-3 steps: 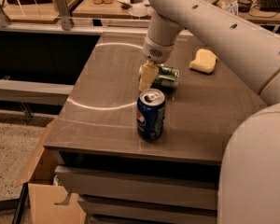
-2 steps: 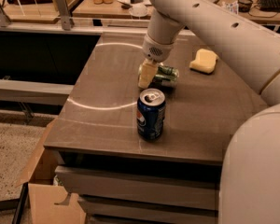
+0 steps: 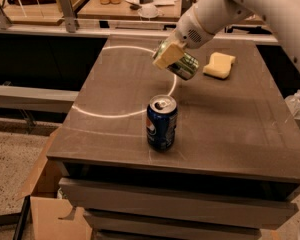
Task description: Place green can upright
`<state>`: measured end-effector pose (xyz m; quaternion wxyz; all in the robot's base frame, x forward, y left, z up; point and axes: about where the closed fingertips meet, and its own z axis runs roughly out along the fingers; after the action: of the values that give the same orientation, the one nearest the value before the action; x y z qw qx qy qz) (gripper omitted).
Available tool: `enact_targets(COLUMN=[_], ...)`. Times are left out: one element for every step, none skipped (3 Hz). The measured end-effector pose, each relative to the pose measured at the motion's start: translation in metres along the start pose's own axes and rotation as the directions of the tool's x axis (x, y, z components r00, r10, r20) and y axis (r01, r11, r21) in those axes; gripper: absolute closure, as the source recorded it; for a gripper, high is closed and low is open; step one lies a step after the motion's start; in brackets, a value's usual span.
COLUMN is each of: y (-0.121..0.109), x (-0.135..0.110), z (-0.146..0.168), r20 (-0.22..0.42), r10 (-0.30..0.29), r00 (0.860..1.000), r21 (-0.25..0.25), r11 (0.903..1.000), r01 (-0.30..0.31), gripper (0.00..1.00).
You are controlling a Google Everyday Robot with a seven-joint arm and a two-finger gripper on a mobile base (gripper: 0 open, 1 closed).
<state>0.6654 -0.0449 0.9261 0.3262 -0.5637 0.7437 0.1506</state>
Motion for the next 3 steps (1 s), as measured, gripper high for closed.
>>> enact_targets(y=[0.002,0.017,0.035], x=[-0.007,-0.015,-0.016], z=[-0.024,-0.035,-0.035], r20=[0.243,0.413,0.515], r10=[0.065,0.130,0.142], r00=[0.968,0.901,0.845], r21=[-0.030,-0.099,-0.133], r11=[0.9978,0.9903,0.9875], r01=[-0.059,-0.098,-0.085], gripper=[1.00,1.00,1.00])
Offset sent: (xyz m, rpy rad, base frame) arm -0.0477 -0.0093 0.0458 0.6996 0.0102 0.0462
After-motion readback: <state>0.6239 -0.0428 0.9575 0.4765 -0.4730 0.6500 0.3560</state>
